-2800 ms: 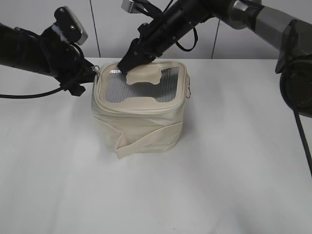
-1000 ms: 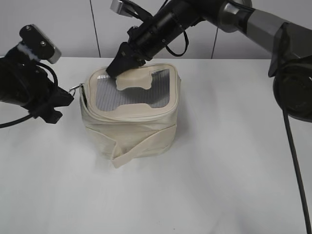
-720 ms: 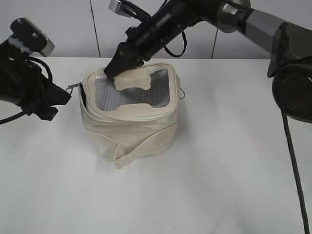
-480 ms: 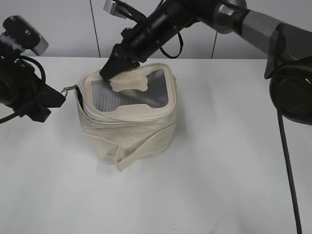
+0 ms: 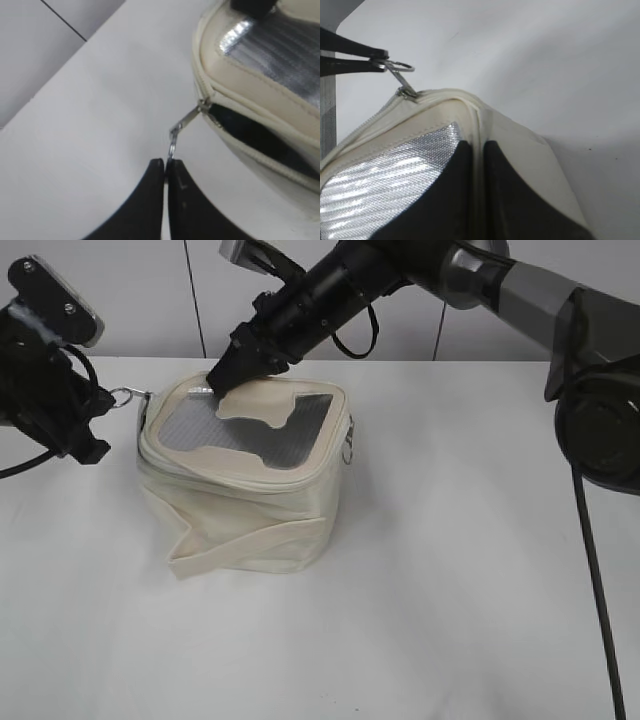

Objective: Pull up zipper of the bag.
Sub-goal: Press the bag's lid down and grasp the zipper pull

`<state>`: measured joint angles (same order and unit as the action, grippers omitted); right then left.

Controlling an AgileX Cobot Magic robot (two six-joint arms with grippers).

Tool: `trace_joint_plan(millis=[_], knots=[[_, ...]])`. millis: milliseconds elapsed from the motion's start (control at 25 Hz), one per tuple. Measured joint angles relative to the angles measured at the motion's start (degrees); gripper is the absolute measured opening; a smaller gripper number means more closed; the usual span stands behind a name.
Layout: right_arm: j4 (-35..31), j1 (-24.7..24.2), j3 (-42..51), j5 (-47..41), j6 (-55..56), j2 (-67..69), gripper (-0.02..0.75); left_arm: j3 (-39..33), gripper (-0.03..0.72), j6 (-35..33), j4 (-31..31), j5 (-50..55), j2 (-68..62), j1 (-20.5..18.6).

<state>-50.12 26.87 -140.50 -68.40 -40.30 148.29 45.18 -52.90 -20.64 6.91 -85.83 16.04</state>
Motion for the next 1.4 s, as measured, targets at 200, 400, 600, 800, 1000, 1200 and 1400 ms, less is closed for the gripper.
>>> trace_joint_plan(millis=[200, 400, 600, 800, 1000, 1200, 1400], knots=[[0.05, -0.35, 0.00, 0.80, -0.06, 0.00, 0.052, -0.21, -0.008, 0.20, 1.28, -9.21, -3.19, 1.29], [0.40, -0.59, 0.00, 0.64, -0.51, 0.00, 0.049, -0.32, 0.114, 0.48, 1.11, -7.76, -3.39, 2.47], [0.42, -0.63, 0.00, 0.23, -1.22, 0.00, 0.049, -0.32, 0.393, 0.88, -1.03, -1.81, -3.34, 2.36], [0.42, -0.63, 0.00, 0.13, -2.17, 0.00, 0.049, -0.32, 0.397, 0.88, 0.32, -4.19, -3.30, 1.33], [-0.05, -0.63, 0.00, 0.06, -2.53, 0.00, 0.049, 2.27, 0.395, 0.88, 2.26, -4.82, -4.00, 1.27], [-1.20, -0.83, 0.00, -0.10, -1.91, 0.02, 0.049, 4.42, 0.393, 0.88, 2.39, 1.09, -7.52, 2.46], [0.15, -1.01, -1.15, -1.34, -1.40, 0.02, 0.048, 4.55, 0.389, 0.88, 2.39, 1.69, -8.05, 6.43]])
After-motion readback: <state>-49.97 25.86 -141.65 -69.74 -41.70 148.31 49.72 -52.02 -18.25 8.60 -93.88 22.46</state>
